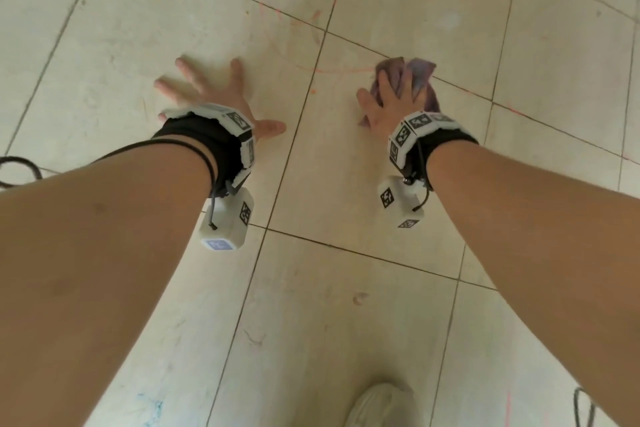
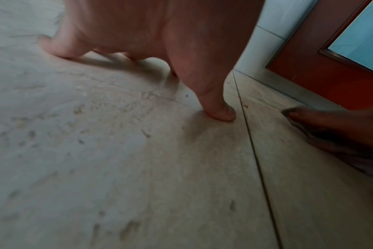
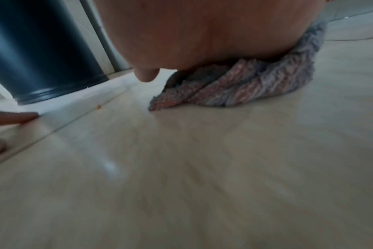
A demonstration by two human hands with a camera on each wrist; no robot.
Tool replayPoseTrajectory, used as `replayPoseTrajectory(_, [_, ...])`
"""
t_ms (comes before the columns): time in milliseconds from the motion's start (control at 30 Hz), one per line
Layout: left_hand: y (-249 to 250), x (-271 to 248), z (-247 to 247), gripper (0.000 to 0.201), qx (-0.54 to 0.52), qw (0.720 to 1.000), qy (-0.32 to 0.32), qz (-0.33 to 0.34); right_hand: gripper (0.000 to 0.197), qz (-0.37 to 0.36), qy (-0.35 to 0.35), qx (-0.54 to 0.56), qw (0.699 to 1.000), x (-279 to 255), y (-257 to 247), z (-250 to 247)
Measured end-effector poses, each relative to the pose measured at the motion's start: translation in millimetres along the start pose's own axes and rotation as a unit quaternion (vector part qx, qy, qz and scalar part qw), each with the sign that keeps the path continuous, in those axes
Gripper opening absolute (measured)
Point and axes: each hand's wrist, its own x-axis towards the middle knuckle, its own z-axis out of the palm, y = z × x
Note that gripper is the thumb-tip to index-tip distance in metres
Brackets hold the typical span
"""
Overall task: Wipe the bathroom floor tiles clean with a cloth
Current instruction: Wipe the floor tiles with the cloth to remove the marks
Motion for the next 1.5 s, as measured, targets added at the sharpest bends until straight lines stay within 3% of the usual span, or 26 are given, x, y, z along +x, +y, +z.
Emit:
replayPoseTrajectory(167, [-2.5, 6.0, 3.7, 0.122, -0.014, 1.0, 0.01, 0.013, 0.071, -0.115, 0.003, -0.025, 0.993, -15.1, -63.6, 7.6])
replayPoseTrajectory(300, [-12.3, 3.1, -0.8, 0.115, -0.017, 0.999, 0.01, 0.029, 0.065, -0.181, -0.011, -0.075, 0.981, -63.6, -40.0, 33.3])
replayPoseTrajectory(433, [-29.3, -1.9, -6.0, 0.117, 0.002, 0.999, 0.029, 0.045, 0.064, -0.139, -0.016, -0.093, 0.986, -52.4, -3.5, 22.7])
replayPoseTrajectory(567, [-28.4, 1.6, -10.0, 0.135, -0.017, 1.0, 0.015, -0.006, 0.066, -0.069, 0.001, -0.054, 0.996, -9.2, -35.4, -2.2])
replayPoseTrajectory(667, [-24.7, 2.5, -13.9, 0.137, -0.013, 1.0, 0.009, -0.002, 0.069, -0.141, 0.025, -0.082, 0.986, 10.1, -75.6, -1.0])
replayPoseTrajectory(767, [-26.3, 3.7, -12.7, 0.136, -0.009, 1.0, 0.015, 0.006, 0.066, -0.189, -0.008, -0.091, 0.978, -11.2, -106.4, 16.8])
replayPoseTrajectory(900, [-28.6, 5.8, -11.7, 0.133, -0.007, 1.0, 0.018, 0.012, 0.059, -0.232, -0.02, -0.113, 0.966, -64.3, -75.1, 35.0])
replayPoseTrajectory(1033, [-29.9, 3.8, -13.3, 0.128, -0.011, 1.0, 0.02, 0.019, 0.058, -0.173, -0.013, -0.123, 0.977, -58.4, -21.2, 25.8])
replayPoseTrajectory(1133, [-28.6, 1.3, -14.2, 0.127, -0.009, 1.0, 0.023, 0.02, 0.056, -0.106, 0.001, -0.095, 0.99, -35.5, -38.6, 1.4])
replayPoseTrajectory(1233, [-28.8, 4.1, -12.8, 0.128, -0.015, 0.999, 0.027, 0.02, 0.058, -0.111, 0.006, -0.075, 0.991, -14.6, -80.6, -1.5])
replayPoseTrajectory(1333, [-29.1, 5.0, -12.3, 0.13, -0.006, 1.0, 0.023, 0.017, 0.061, -0.13, -0.001, -0.032, 0.991, -25.9, -97.2, 15.5])
replayPoseTrajectory(1433, [-28.5, 5.6, -12.7, 0.13, -0.011, 1.0, 0.02, 0.015, 0.06, -0.191, -0.01, -0.07, 0.979, -67.4, -67.8, 33.4])
replayPoseTrajectory(1500, [-31.3, 6.9, -12.4, 0.129, -0.009, 1.0, 0.022, 0.011, 0.059, -0.18, -0.004, -0.086, 0.98, -79.4, -31.6, 45.5])
